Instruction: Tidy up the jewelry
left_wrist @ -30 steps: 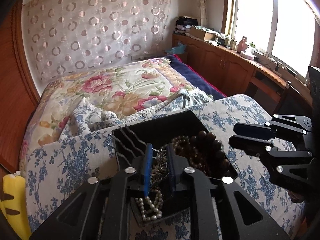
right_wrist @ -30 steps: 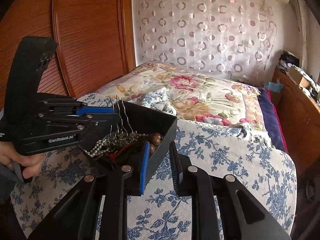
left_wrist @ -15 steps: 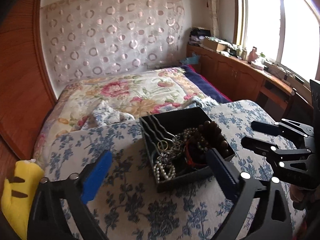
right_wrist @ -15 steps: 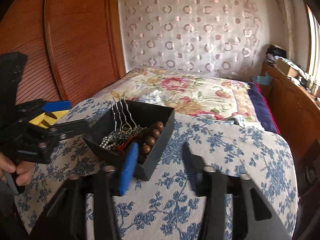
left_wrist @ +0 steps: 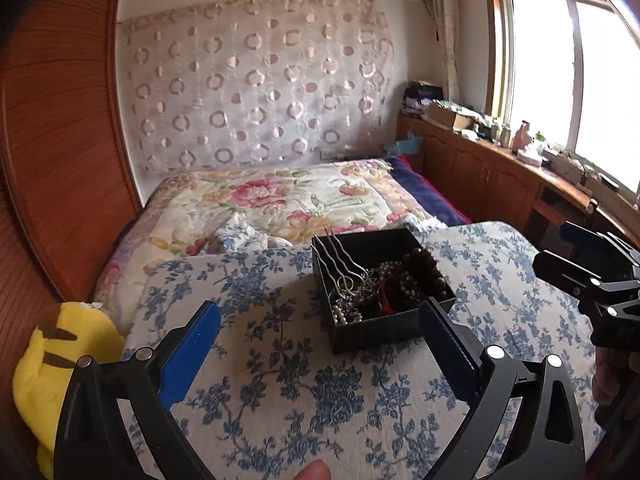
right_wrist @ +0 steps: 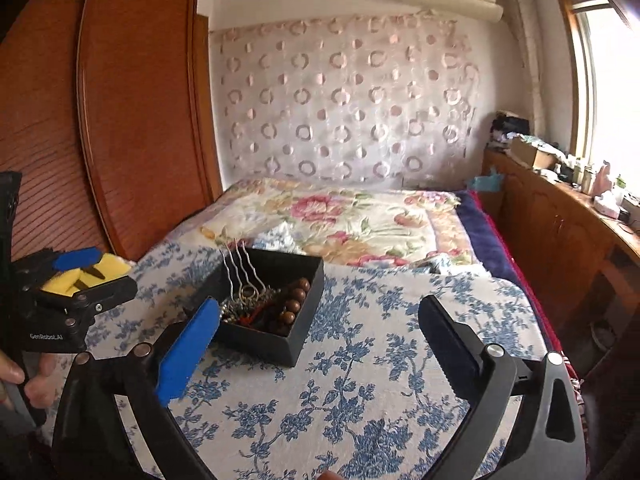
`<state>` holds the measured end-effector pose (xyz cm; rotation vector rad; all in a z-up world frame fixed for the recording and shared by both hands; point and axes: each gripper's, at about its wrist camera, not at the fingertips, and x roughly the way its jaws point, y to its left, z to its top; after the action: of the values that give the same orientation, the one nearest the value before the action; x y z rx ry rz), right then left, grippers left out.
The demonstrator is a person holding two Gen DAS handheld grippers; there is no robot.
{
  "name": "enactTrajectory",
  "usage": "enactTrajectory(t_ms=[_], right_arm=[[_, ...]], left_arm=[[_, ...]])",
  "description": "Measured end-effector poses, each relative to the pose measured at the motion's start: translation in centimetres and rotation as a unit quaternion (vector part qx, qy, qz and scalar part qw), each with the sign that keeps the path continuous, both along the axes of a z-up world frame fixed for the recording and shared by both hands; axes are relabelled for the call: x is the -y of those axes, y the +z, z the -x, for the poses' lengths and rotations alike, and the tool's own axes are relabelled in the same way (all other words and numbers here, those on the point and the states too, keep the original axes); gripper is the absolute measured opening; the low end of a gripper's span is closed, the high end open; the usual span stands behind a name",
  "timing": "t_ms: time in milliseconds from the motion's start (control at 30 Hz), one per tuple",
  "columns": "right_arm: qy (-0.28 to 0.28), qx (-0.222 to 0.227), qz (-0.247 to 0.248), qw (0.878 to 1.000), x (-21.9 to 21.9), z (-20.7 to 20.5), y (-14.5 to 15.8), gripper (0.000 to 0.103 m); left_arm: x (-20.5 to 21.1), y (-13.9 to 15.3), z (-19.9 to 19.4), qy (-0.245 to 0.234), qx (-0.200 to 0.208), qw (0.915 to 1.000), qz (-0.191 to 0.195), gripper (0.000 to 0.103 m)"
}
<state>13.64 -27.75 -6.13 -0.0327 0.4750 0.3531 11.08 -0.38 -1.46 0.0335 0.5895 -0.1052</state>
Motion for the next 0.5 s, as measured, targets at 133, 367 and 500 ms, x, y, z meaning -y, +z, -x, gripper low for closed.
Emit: enactTrajectory(t_ms=[133,367,500], right_arm=[[-0.005,0.015,-0.010,1.000,0.7,1.5,1.0,0.100],[-0.014,0.028,-0.024,0.999,1.7,3.7,1.5,0.100],[-0.019,0.027,-0.031,0.999,2.1,4.6,1.3,0.100]], left_arm=[[-0.4,1.0,1.5,0.012,0.010,0.9998,0.008,0.095],[-0.5,1.7,3.5,0.015,0.015,0.9997,0.010,0.095],[-0.2,1.5,4.3,0.017,0.014,0.9997,0.009,0.095]])
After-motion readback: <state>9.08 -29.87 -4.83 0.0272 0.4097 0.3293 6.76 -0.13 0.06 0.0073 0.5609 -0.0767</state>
